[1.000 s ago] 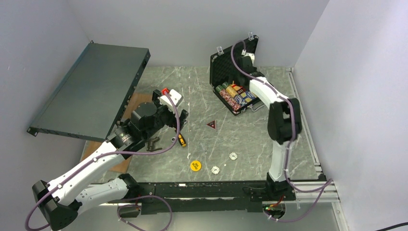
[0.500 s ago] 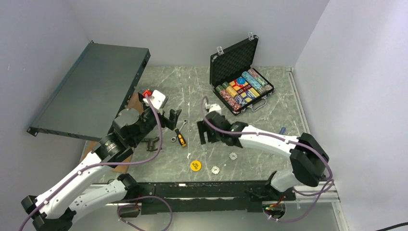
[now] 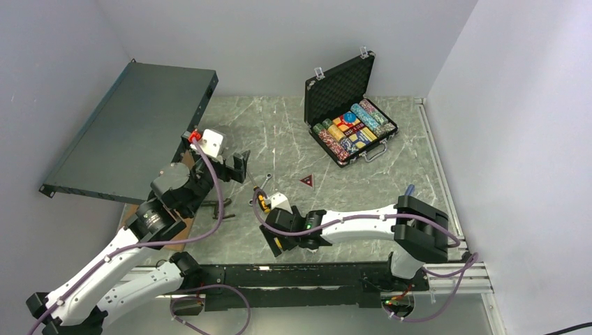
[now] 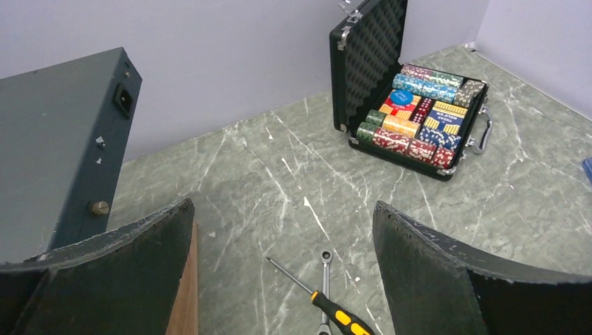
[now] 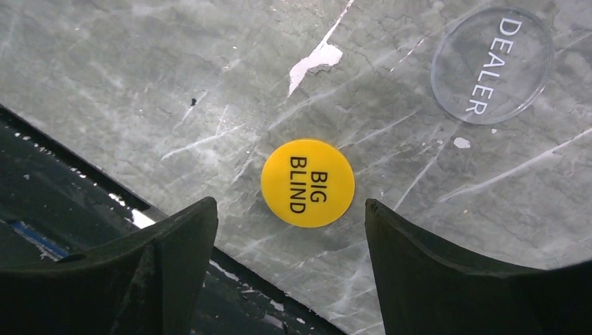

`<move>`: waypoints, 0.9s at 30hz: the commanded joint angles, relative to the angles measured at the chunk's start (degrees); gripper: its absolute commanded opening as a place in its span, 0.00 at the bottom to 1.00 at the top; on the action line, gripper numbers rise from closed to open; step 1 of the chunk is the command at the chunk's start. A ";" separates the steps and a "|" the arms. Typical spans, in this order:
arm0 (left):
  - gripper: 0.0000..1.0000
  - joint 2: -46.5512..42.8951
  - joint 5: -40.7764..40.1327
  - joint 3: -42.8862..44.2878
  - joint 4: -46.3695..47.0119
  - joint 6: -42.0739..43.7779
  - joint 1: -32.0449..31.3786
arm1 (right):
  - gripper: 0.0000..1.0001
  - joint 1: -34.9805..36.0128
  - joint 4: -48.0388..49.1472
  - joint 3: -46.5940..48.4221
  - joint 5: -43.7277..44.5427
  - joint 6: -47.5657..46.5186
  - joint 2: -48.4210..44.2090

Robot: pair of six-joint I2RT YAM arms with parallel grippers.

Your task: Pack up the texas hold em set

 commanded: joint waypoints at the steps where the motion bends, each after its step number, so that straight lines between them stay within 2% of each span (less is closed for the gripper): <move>1: 0.99 0.57 -1.91 0.61 1.11 -0.72 -0.20 | 0.78 -0.12 1.59 -0.21 1.46 1.51 1.15; 5: 0.99 0.62 0.47 0.67 1.32 -0.78 -0.20 | 0.77 -0.10 2.29 -0.80 1.10 1.19 1.36; 10: 0.99 2.03 -0.28 1.18 0.64 -0.77 -0.25 | 0.74 -0.07 3.40 -0.79 0.22 0.70 2.87; 21: 0.99 2.86 1.21 0.83 1.13 -0.28 -0.26 | 0.65 -0.04 -0.80 0.75 2.01 0.58 5.63; 27: 0.99 3.14 1.10 1.08 0.96 -0.10 -0.20 | 0.64 0.58 -3.70 1.42 2.88 0.18 6.12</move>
